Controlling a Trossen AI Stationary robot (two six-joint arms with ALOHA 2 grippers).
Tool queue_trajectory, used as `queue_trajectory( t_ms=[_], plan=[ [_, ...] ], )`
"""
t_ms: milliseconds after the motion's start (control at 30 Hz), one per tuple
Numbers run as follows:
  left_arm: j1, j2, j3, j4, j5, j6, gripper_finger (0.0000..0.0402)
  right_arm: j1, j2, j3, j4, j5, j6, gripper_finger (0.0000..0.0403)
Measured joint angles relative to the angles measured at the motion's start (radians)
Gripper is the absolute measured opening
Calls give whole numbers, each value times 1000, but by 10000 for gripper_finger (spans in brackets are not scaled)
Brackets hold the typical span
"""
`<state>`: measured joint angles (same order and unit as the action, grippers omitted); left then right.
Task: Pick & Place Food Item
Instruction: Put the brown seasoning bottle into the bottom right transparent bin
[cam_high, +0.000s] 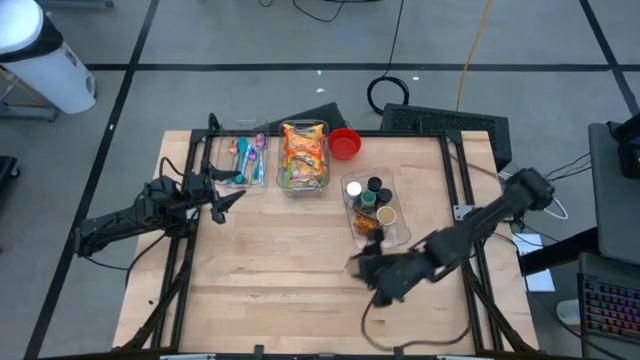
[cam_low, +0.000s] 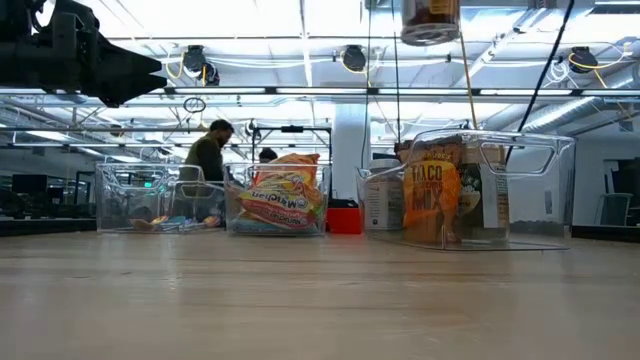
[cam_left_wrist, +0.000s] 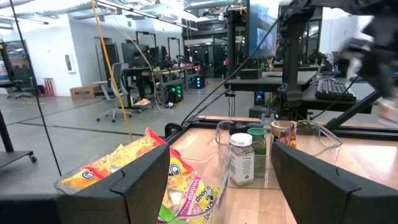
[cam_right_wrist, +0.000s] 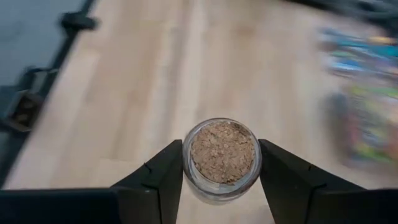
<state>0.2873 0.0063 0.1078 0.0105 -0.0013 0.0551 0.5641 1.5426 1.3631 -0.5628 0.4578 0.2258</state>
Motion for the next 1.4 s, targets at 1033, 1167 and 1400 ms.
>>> queue_trajectory(
  t_ms=[1033,1167,1400],
  plan=[
    [0,0,0,0,0,0,283,-309,-379,-798,446,-192,133,166],
    [0,0,0,0,0,0,283,-335,-328,-797,449,-210,110,166],
    [0,0,0,0,0,0,283,-360,-296,-802,425,-183,63,182]
  ],
)
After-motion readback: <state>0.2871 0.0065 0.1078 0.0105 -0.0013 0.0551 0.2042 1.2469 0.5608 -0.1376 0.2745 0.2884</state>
